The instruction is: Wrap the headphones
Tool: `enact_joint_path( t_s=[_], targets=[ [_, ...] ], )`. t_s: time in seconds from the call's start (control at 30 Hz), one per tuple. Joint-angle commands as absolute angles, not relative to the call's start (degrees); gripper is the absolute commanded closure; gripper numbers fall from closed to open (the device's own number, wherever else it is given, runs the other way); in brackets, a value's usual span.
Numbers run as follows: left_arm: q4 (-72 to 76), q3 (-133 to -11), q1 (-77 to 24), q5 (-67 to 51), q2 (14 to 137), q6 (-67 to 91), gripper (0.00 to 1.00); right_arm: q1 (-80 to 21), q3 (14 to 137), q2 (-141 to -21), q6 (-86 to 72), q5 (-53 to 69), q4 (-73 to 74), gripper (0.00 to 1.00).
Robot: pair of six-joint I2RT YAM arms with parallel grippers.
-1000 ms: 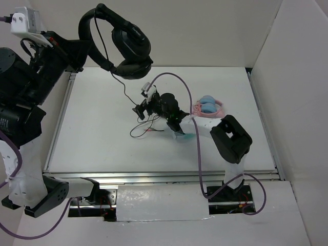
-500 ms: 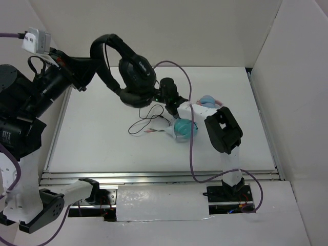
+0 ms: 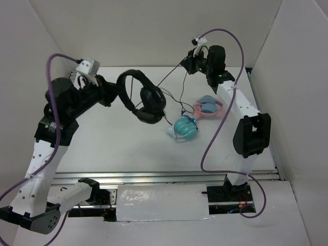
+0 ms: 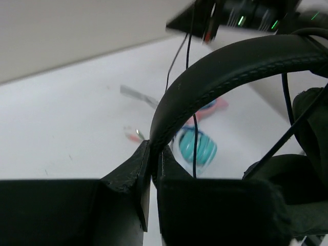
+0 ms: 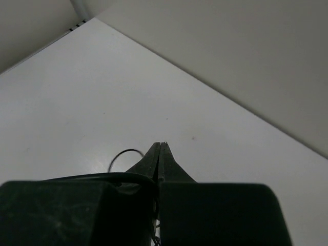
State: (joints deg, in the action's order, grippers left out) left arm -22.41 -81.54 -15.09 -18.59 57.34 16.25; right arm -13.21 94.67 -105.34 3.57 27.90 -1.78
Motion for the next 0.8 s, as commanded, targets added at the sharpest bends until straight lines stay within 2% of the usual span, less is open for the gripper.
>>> enact_joint_path(
  t_s=[0.0, 0.07, 0.2, 0.37, 0.53, 0.77],
  targets=[
    [-14.3, -74.6, -17.6, -19.8, 55.7, 12.8, 1.0, -14.9, 99.3, -99.5, 13.2, 25.7, 7.3, 1.0],
    [-14.5, -72.3, -20.2, -19.3, 56.8, 9.9, 1.0, -16.1, 100.2, -97.5, 16.9, 26.0, 10.4, 1.0],
    [-17.5, -68.4, -25.8, -6.6, 59.3, 8.4, 1.0, -19.2, 104.7, -95.8, 22.9, 23.5, 17.6, 1.0],
    [-20.4, -67.9, -31.9, 5.4, 63.5, 7.9, 1.0, -26.1, 109.0, -96.4, 23.8, 12.5, 22.2, 1.0],
    [-24.2, -68.3, -32.3, 19.9, 68.6, 11.2, 1.0, -32.1, 116.5, -99.8, 23.1, -1.9, 29.0, 1.0],
    [-25.1, -69.0, -28.7, 20.5, 71.6, 14.7, 1.0, -37.9, 119.1, -100.1, 22.8, -14.6, 33.3, 1.0]
  ],
)
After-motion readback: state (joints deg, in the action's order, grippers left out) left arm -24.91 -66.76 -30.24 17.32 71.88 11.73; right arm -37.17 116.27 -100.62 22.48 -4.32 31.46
